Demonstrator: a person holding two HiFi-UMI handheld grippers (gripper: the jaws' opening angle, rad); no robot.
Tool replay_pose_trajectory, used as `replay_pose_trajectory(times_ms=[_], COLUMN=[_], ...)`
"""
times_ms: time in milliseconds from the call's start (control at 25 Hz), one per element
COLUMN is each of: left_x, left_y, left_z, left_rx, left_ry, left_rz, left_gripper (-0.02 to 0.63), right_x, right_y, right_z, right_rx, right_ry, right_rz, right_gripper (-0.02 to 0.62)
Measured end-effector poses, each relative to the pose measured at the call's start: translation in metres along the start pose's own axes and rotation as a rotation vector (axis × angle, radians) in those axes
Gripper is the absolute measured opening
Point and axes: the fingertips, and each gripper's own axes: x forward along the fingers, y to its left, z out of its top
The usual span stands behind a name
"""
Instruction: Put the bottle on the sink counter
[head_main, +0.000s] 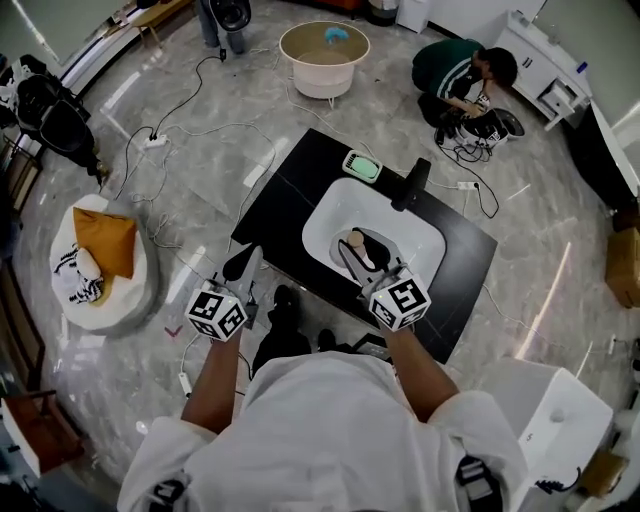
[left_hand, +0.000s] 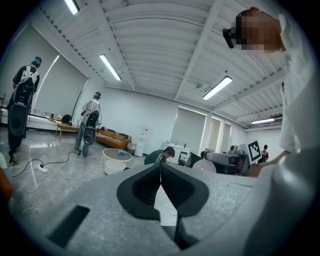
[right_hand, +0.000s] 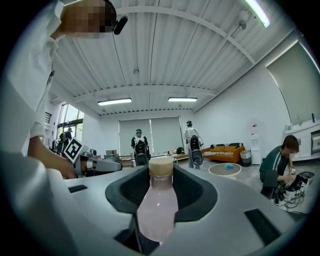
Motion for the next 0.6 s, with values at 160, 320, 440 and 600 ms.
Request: replay_pose_trajectory(times_ms=[160,320,440,600], left_x=[0.029,0.056,0.079,0.114], left_y=[0.031,0.071,0.103,0.144], left_z=[0.005,0.014,0.019,0.024], left_rx=[0.001,0.013,0.03,0.035], left_ry=[0.022,0.046,0.056,0.072], left_rz=[-0.054,-0.096,-0.117,-0.157], left_gripper=[0.017,0.017,0.017,0.017], right_x=[0.033,0.074,0.106,0.151], right_y=[-0.018,-0.034,-0.048,-0.063], right_z=[0.004,0.012,0.014,0.012], right_rx=[0.0,-0.002,-0.01,-0.005], right_ry=[0.003,-0.004,-0.012,-0.016], right_rz=[-0.064,-0.131,-0.185,-0.242], right_gripper=[0.146,0.146,0.146,0.146])
